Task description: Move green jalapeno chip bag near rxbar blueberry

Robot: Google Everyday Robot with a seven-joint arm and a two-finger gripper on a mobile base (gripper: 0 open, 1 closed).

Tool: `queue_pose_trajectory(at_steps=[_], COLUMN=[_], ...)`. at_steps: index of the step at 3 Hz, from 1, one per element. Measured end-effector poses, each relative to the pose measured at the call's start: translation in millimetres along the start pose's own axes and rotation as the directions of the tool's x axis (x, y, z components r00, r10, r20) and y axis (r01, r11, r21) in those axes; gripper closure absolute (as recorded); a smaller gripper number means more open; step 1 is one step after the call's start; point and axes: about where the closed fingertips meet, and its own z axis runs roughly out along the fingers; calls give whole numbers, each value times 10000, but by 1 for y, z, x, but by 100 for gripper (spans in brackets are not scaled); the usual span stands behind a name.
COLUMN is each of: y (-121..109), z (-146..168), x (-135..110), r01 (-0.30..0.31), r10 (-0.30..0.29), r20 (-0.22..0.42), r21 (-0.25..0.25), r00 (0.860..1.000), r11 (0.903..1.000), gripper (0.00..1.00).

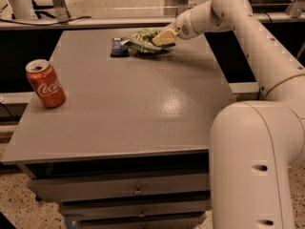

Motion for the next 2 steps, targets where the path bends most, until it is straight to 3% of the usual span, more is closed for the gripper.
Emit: queue_pose_trajectory(at_steps=[1, 2], y=[1, 8], z=[-2, -11], x=[5, 4], r01=[-28, 5], r10=[28, -5], r20=[-93, 26], r21=[-17, -110], r00=[10000, 10000], r11=[10000, 9999], gripper=[0, 0])
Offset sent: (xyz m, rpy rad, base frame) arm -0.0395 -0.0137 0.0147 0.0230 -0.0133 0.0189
